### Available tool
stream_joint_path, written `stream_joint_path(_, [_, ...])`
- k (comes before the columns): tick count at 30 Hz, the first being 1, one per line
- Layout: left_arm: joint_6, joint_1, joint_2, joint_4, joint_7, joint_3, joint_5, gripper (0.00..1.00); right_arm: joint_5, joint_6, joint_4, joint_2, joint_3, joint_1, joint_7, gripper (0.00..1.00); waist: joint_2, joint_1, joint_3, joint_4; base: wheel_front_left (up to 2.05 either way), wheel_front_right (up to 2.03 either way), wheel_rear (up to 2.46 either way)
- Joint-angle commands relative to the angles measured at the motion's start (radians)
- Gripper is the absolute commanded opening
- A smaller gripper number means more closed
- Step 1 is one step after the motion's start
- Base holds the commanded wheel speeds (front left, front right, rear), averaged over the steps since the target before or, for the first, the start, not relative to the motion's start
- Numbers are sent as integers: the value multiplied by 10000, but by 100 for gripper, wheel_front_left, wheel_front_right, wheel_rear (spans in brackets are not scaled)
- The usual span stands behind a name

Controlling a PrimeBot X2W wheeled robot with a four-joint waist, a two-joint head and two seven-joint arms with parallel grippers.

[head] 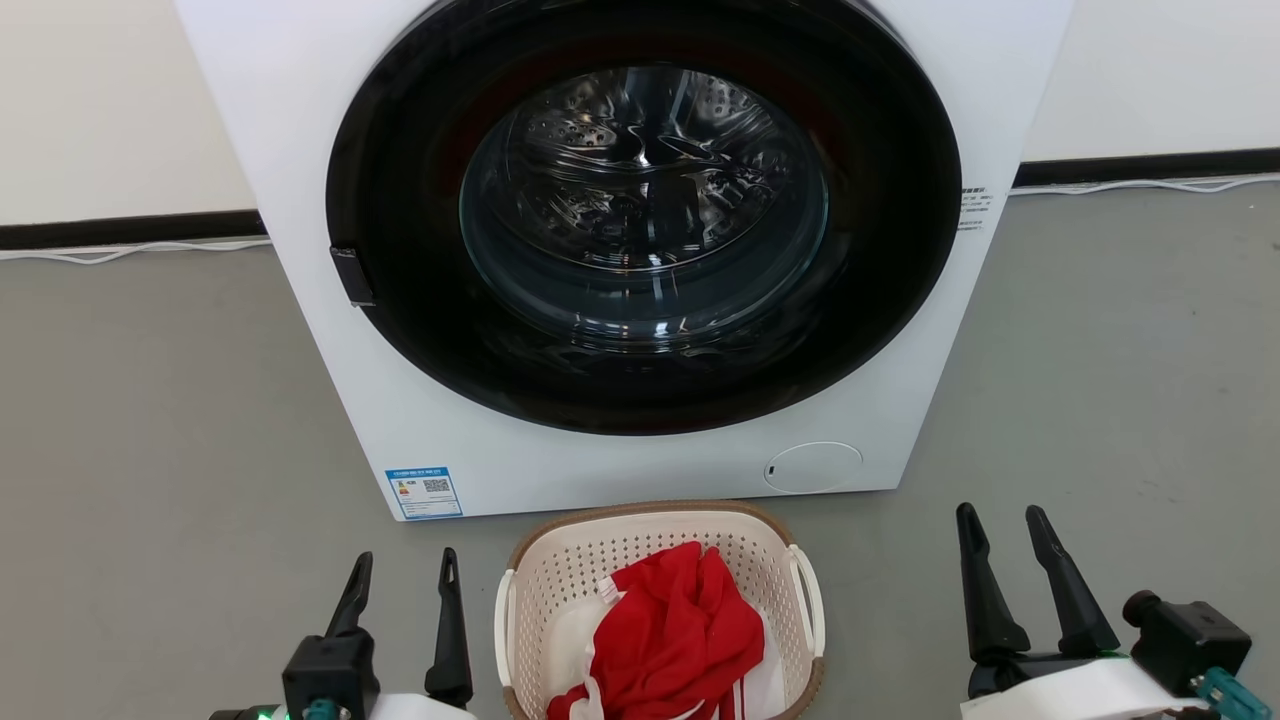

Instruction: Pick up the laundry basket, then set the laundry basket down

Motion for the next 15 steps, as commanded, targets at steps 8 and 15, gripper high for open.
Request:
stream_joint_path(8, [334, -148, 130, -477, -372, 42, 1132, 100, -1123, 68, -430, -127, 329, -47, -399, 100, 0, 0, -48, -2, 0, 0, 0])
stream_joint_path(15, [434, -24, 146, -506, -578, -97, 1901, 100, -1960, 72, -467, -134, 439, 32, -604, 100, 0, 0, -93, -13, 0, 0, 0])
